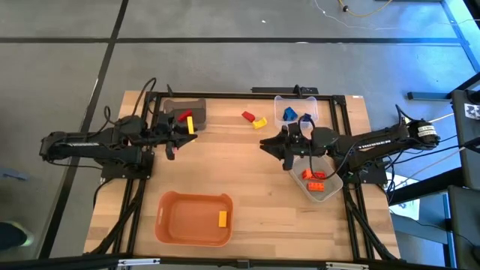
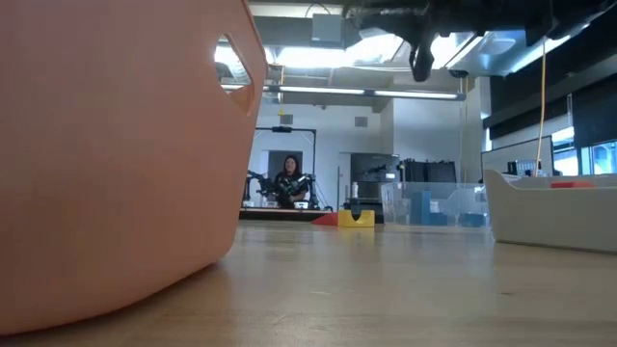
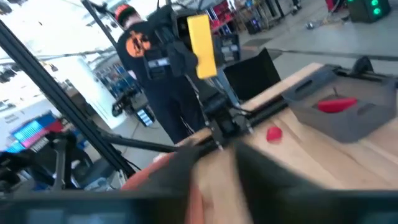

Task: Sort & place blocks by color
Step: Put the bottom yellow block into the orange bin, then put the yellow block into the orange bin

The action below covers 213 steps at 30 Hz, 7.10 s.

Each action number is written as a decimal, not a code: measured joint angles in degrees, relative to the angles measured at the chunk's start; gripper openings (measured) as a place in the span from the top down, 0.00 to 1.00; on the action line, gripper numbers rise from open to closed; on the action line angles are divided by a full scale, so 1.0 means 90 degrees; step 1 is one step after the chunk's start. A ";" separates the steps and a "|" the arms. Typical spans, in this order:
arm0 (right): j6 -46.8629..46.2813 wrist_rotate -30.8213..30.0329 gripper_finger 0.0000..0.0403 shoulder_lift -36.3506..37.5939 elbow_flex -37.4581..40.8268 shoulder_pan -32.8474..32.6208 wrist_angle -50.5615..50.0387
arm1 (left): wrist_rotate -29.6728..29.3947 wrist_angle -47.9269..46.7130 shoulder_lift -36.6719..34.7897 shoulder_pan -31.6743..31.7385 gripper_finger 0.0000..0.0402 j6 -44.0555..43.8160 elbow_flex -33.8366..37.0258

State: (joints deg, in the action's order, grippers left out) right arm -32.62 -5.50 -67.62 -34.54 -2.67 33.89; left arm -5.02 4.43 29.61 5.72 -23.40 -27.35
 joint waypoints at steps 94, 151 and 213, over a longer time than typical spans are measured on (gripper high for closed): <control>0.0265 0.0481 1.00 -0.0014 -0.0984 0.0128 -0.2123 | 0.0500 0.1363 0.1413 -0.0338 0.20 -0.0381 -0.0391; -0.0986 -0.1968 0.79 -0.5356 -0.4095 0.2250 -0.5753 | -0.0877 0.1921 0.1356 -0.0340 0.20 -0.0738 -0.0397; -0.3871 -0.1659 0.93 -0.3006 -0.2670 -0.0739 0.0886 | -0.2309 0.2225 0.3803 -0.1724 0.30 0.2999 -0.1256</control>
State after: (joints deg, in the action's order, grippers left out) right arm -67.46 -20.43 -94.67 -58.57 -9.32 41.87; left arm -25.80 24.45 63.83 -9.80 3.60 -38.65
